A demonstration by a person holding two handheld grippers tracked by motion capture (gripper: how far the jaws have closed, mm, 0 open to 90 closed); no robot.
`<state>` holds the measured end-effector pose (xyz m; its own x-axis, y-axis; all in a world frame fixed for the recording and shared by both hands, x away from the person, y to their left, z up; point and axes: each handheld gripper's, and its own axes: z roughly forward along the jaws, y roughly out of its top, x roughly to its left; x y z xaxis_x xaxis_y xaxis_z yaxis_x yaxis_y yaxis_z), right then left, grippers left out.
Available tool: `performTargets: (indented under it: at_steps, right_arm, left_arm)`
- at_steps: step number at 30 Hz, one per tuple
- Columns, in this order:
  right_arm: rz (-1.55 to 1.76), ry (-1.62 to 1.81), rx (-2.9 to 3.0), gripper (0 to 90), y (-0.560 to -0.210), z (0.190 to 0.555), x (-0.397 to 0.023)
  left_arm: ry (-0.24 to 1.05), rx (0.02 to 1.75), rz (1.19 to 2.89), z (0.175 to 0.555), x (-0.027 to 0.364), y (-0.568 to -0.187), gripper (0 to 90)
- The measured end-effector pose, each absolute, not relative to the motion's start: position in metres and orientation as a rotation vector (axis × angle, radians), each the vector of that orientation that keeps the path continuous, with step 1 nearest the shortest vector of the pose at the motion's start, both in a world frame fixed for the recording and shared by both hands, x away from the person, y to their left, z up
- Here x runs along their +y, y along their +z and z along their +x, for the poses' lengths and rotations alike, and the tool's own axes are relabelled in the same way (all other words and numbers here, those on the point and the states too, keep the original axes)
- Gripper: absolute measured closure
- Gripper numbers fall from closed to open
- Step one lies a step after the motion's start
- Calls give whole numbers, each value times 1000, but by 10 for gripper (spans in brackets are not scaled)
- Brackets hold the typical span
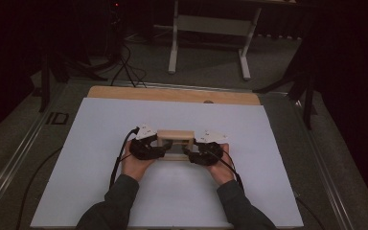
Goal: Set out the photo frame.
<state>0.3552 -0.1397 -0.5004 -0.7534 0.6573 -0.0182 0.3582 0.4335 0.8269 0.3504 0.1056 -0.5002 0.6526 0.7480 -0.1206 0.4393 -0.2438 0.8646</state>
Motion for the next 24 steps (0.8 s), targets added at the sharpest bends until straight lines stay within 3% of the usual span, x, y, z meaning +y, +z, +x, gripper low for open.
performTargets:
  at_steps: [16,24]
  right_arm:
    - [904,1217,2372,432,-506,358,-140]
    - [906,1216,2383,412,-506,358,-140]
  left_arm:
    - [330,958,1866,361,109,-508,389]
    - [317,981,1865,363,108,-510,342]
